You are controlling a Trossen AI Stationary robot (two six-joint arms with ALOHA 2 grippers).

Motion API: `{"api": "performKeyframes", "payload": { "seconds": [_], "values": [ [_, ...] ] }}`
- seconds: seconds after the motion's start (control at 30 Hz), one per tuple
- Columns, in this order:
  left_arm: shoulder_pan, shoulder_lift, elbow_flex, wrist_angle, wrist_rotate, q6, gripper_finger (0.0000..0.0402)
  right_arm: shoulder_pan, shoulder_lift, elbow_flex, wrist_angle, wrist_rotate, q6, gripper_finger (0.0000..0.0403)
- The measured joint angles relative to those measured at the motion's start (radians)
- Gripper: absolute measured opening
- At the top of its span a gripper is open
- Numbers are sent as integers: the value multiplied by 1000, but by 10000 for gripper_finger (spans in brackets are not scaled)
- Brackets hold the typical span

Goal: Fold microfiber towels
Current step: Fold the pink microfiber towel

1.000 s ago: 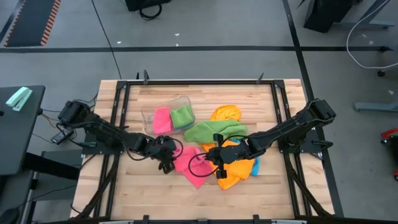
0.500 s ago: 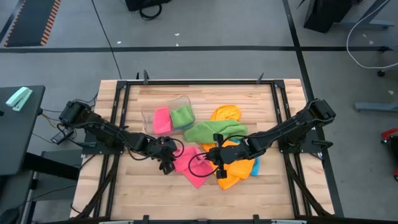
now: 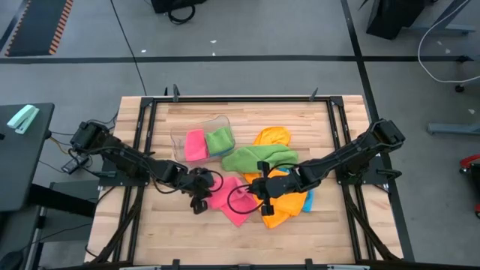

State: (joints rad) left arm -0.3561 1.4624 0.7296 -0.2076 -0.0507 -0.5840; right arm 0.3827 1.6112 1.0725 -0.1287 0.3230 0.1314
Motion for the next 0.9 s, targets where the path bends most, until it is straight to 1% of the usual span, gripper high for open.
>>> {"api": "performKeyframes", "payload": {
  "seconds": [0.1, 0.17, 0.23, 0.3, 0.43, 0.53, 0.6, 0.73, 0.83, 0.9],
  "values": [
    [-31, -3, 47, 12, 56, 101, 4, 8, 0, 0, 1, -57, -3, 2],
    [-52, -15, 91, -33, 74, 156, 4, 21, 0, 0, 3, -100, -11, 2],
    [-74, -38, 155, -94, 74, 207, 3, 41, -6, 1, 3, -116, -25, 2],
    [-85, -53, 218, -150, 66, 264, 3, 56, -12, 20, 2, -116, -31, 2],
    [-103, -68, 334, -292, -29, 354, 3, 68, -32, 97, -44, -108, -74, 2],
    [-110, -77, 424, -456, -143, 372, 2, 68, -31, 164, -139, -58, -128, 2],
    [-112, -81, 469, -523, -202, 372, 2, 70, -31, 203, -189, -19, -166, 2],
    [-113, -120, 512, -624, -257, 382, 2, 66, -29, 297, -369, 92, -233, 2],
    [-107, -160, 547, -686, -304, 386, 2, 64, -30, 381, -468, 140, -265, 2],
    [-105, -192, 564, -688, -323, 407, 2, 65, -30, 427, -521, 155, -292, 2]
  ]
}}
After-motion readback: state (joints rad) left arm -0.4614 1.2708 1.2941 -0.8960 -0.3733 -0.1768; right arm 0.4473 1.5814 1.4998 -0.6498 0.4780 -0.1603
